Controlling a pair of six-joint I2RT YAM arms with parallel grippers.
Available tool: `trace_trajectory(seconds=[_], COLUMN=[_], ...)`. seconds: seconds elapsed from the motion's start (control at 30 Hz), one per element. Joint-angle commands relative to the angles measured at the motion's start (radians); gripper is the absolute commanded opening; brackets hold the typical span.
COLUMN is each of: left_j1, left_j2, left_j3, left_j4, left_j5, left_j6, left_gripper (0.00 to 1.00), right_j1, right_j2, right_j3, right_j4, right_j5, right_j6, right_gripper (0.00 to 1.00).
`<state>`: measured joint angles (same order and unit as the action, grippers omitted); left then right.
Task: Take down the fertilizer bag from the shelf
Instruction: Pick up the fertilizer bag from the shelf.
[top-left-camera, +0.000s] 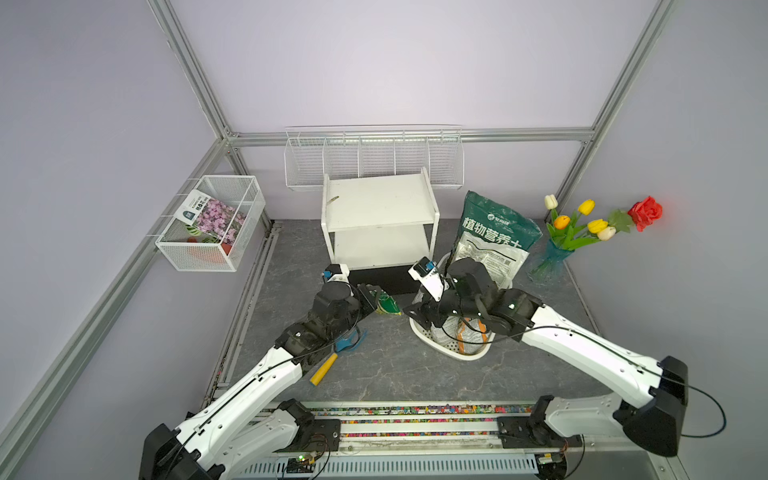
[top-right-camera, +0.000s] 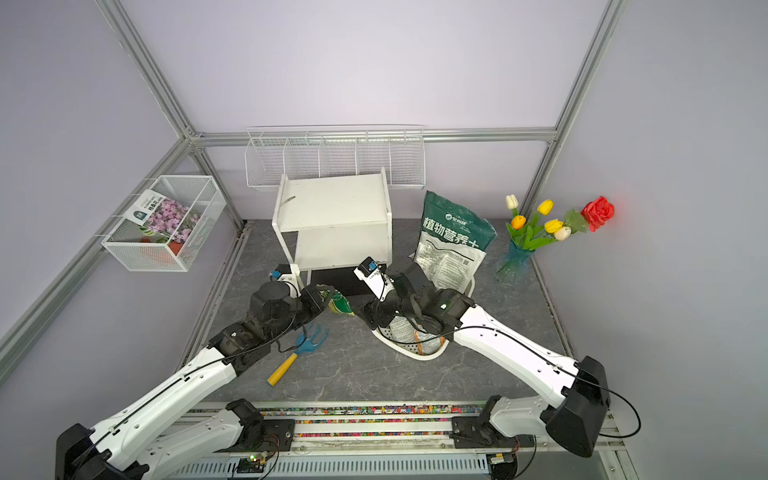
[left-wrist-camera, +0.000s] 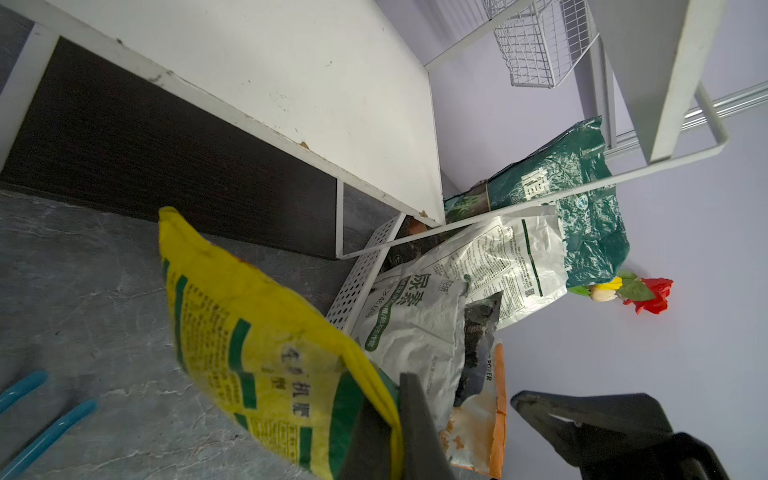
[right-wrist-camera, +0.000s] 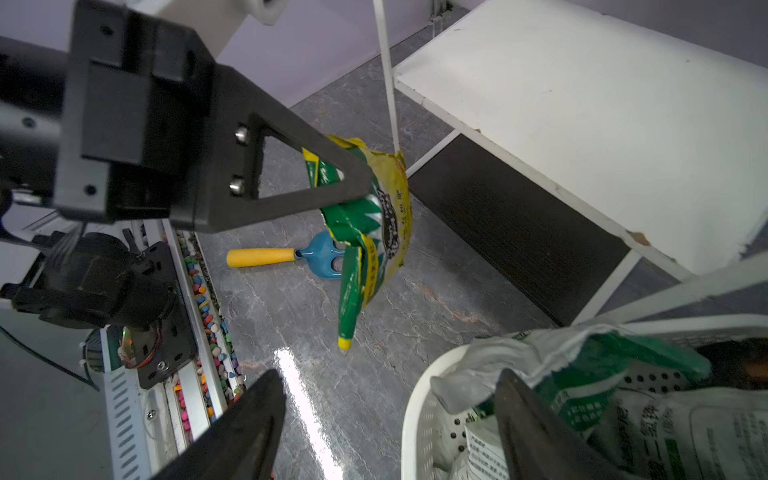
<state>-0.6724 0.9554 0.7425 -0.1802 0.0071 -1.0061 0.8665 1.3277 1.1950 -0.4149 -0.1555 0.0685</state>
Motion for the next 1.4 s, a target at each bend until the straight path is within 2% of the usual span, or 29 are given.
trace_trajectory(seconds=[0.0,0.33,0.5,0.53,0.6,0.73,0.93,0.97,1.03,1.07,1.1,1.13,1.27,1.37], left_j1=[0.002,0.002,0.002,0.003,0.002,0.002,0.002,0.002,0.003,0.002,0.002,0.002,0.002,0.003], left_j2=[-0.034,-0.063,-0.087,-0.093,-0.106,-0.128,-0.126,-0.125,-0.122,-0.12,-0.122,-0.124,-0.145,-0.179], left_j3=[0.046,0.035,0.033,0.031,0.022,0.003,0.001,0.001,0.005,0.009,0.011,0.012,0.029,0.04], left_j4=[0.023,0.031,0.026,0.024,0.021,0.026,0.027,0.026,0.012,0.002,-0.009,-0.014,-0.047,-0.084], left_j5=[0.027,0.062,0.058,0.054,0.045,0.032,0.035,0.034,0.028,0.018,0.009,0.002,-0.055,-0.166], left_j6=[-0.012,-0.048,-0.051,-0.053,-0.055,-0.063,-0.065,-0.065,-0.076,-0.077,-0.076,-0.077,-0.073,-0.039], left_gripper=[0.0,0.0,0.0,0.0,0.0,0.0,0.0,0.04,0.53,0.68,0.89,1.0,1.0,1.0], right_j1=[0.036,0.046,0.045,0.046,0.046,0.046,0.046,0.045,0.048,0.046,0.048,0.047,0.049,0.048], right_j2=[0.038,0.149,0.221,0.232,0.25,0.266,0.244,0.238,0.221,0.214,0.206,0.197,0.158,0.117], right_j3=[0.04,0.066,0.103,0.112,0.128,0.151,0.155,0.156,0.158,0.158,0.159,0.162,0.166,0.169], right_j4=[-0.003,0.06,0.077,0.08,0.078,0.071,0.083,0.081,0.078,0.075,0.069,0.062,0.033,-0.001], right_j5=[-0.014,0.022,0.031,0.026,0.012,-0.027,-0.089,-0.095,-0.105,-0.107,-0.106,-0.106,-0.101,-0.092], right_j6=[-0.04,-0.029,-0.021,-0.019,-0.015,-0.007,0.028,0.031,0.037,0.038,0.039,0.037,0.029,0.023], right_gripper=[0.81,0.76,0.64,0.59,0.43,0.0,0.0,0.0,0.0,0.0,0.0,0.0,0.0,0.0])
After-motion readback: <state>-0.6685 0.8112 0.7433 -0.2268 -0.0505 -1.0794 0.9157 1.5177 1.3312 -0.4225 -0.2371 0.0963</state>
